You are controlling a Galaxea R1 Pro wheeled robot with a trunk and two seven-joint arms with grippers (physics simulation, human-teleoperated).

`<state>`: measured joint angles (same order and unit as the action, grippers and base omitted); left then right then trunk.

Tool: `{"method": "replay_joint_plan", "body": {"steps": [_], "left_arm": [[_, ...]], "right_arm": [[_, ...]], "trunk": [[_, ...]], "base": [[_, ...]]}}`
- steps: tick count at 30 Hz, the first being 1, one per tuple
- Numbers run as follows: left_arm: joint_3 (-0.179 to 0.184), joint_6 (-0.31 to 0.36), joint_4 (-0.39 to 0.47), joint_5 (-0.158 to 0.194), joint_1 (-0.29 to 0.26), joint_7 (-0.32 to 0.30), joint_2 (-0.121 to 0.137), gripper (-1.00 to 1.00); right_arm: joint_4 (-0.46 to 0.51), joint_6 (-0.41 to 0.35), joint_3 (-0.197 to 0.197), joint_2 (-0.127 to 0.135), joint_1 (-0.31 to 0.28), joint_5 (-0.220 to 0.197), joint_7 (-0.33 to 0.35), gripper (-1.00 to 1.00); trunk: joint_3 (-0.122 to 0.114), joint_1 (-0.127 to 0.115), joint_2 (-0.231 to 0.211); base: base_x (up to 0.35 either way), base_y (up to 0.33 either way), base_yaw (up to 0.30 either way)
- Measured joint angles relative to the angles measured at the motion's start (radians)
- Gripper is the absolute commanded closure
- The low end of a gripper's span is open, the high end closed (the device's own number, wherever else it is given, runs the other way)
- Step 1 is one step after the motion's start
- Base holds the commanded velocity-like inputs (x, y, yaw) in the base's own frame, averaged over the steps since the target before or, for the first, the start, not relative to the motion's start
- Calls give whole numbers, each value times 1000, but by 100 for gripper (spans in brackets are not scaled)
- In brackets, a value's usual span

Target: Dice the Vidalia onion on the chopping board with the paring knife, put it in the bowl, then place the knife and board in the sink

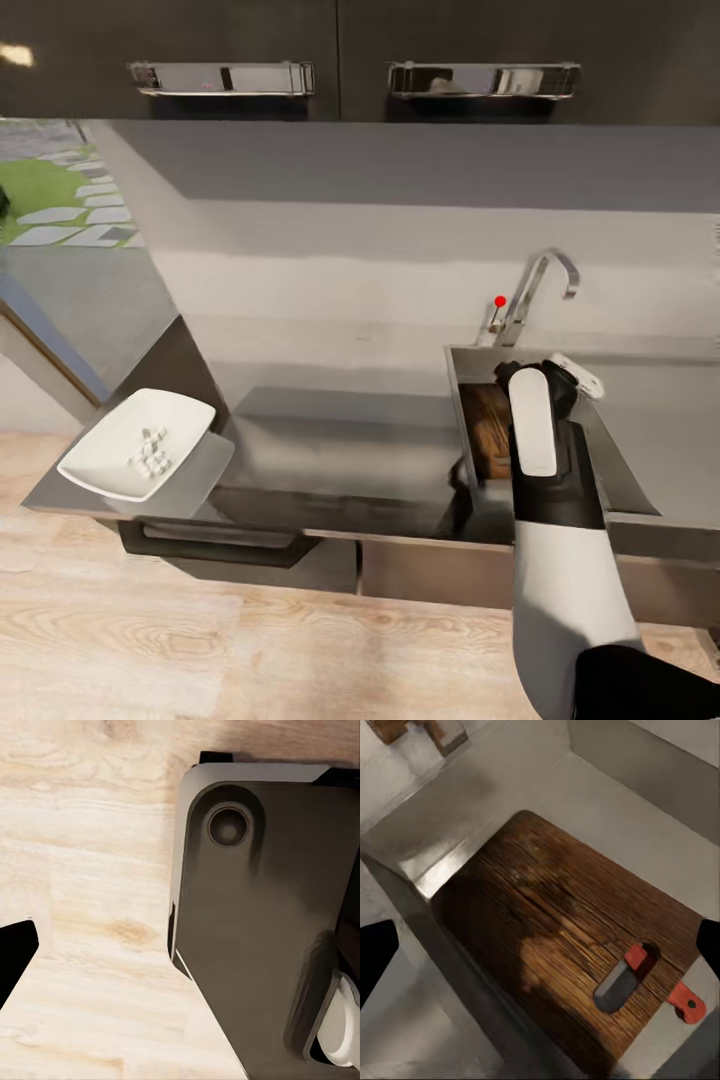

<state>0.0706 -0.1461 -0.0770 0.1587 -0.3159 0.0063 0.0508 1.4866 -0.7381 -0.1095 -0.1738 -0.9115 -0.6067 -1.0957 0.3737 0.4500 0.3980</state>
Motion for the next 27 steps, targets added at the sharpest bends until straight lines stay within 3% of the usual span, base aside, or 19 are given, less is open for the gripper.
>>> {"method": "replay_joint_plan", "body": {"steps": [4,7,18,21,27], "left_arm": [[0,0,0,0,0,0,0,-100],[0,0,0,0,0,0,0,-100],[0,0,0,0,0,0,0,-100],[0,0,0,0,0,0,0,-100],[0,0,0,0,0,0,0,-100]], "right_arm": [[-1,2,99,0,0,1,2,-100],[-1,1,137,-1,1,3,7,-100],[-2,-2,157,-1,13,8,112,-100],[-3,-1,200,-1,26,9,138,-100],[-4,-2,216,0,39,15,182,-100]], "trunk": [[0,0,0],[0,0,0],[0,0,0],[0,0,0],[0,0,0]], "base": [[-338,0,0],[-339,0,0],[-339,6,0],[-320,126,0],[-287,194,0]]}}
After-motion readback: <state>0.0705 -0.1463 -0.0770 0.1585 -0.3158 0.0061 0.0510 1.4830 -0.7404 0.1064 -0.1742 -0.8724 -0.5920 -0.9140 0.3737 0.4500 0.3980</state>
